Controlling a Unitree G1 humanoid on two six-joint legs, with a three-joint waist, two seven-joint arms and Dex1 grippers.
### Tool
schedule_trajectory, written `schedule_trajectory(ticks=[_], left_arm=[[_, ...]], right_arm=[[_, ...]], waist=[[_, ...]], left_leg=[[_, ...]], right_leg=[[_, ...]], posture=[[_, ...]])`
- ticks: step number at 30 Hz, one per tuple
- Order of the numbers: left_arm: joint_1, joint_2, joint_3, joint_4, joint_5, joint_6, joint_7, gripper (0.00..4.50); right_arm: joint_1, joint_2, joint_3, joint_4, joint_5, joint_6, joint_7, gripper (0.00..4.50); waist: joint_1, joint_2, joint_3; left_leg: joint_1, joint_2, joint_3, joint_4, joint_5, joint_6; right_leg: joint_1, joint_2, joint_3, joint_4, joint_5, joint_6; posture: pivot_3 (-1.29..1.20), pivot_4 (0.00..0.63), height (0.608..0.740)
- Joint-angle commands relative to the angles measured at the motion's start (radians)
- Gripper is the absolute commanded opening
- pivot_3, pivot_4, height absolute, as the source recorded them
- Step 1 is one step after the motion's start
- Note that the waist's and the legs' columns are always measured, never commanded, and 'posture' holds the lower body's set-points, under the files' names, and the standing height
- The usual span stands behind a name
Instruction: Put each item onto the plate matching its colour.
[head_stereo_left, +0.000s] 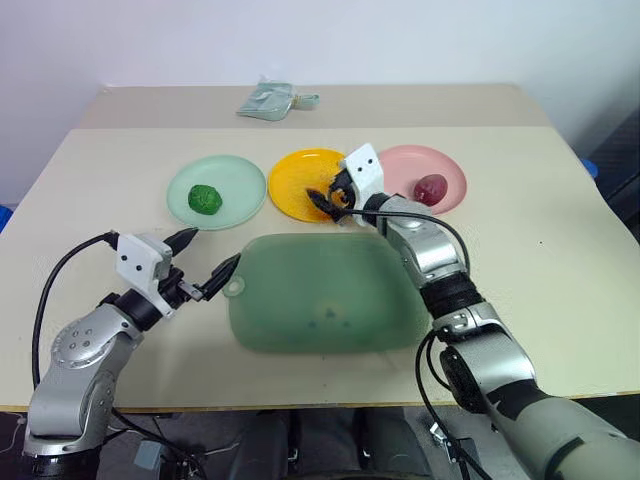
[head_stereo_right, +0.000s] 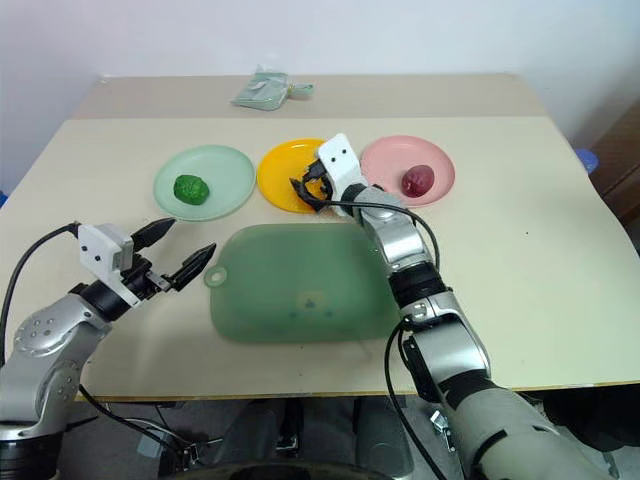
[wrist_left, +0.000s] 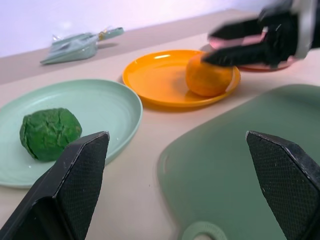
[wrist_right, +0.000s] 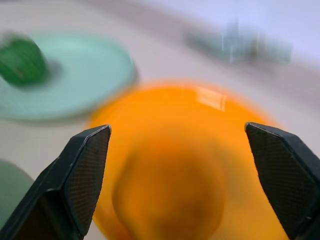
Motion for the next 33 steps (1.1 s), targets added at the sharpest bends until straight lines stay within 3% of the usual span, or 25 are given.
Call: schedule_trajectory(ticks=[1,3,8,14,24,33], left_arm=[[-0.014,0.001,0.027,-0.046,-0.024,0.03,0.028,4.5],[-0.018,0.003,0.023,-0.048,-0.025,0.042,0.035,4.5],[0.005,0.032,0.058,-0.007,-0.037,0.064,0.004,4.5],[0.064,0.071,0.118,0.035,-0.035,0.066,-0.036,4.5],[0.16,0.054,0.183,0.038,-0.026,0.037,-0.029,4.5],[0.219,-0.014,0.191,0.006,-0.002,-0.018,0.009,4.5]], right_arm=[[0.084,-0.101,-0.076,-0.195,0.084,-0.002,0.12,4.46],[0.134,-0.163,-0.108,-0.265,0.128,0.021,0.182,4.46],[0.422,-0.455,-0.239,-0.366,0.184,0.028,0.38,4.46],[0.611,-0.58,-0.405,-0.371,0.306,0.106,0.465,4.46],[0.582,-0.593,-0.418,-0.262,0.299,0.08,0.486,4.46],[0.413,-0.568,-0.344,-0.062,0.253,0.004,0.527,4.46]], waist=[[0.004,0.0,0.0],[0.01,0.0,0.0],[0.028,-0.001,0.0],[0.005,0.0,0.0],[0.021,0.0,-0.001],[0.02,0.0,0.0]], left_leg=[[0.0,0.0,0.0,0.0,0.0,0.0],[0.0,0.0,0.0,0.001,0.0,0.0],[0.0,0.0,-0.001,0.001,-0.001,0.001],[0.003,0.003,0.002,0.0,-0.002,0.003],[0.003,0.002,0.002,-0.001,-0.001,0.002],[0.002,0.002,0.002,-0.001,-0.001,0.002]], right_leg=[[0.0,0.0,0.0,0.0,0.0,0.0],[0.001,0.0,0.0,-0.001,0.0,0.0],[0.003,-0.001,0.001,-0.003,0.0,0.0],[0.004,-0.002,0.002,-0.004,0.0,0.0],[0.004,-0.004,0.002,-0.005,0.0,0.0],[0.003,-0.004,0.002,-0.005,0.0,0.0]], posture=[[0.0,0.15,0.74],[0.0,0.15,0.74],[0.0,0.15,0.74],[0.0,0.15,0.74],[0.0,0.15,0.74],[0.0,0.15,0.74]])
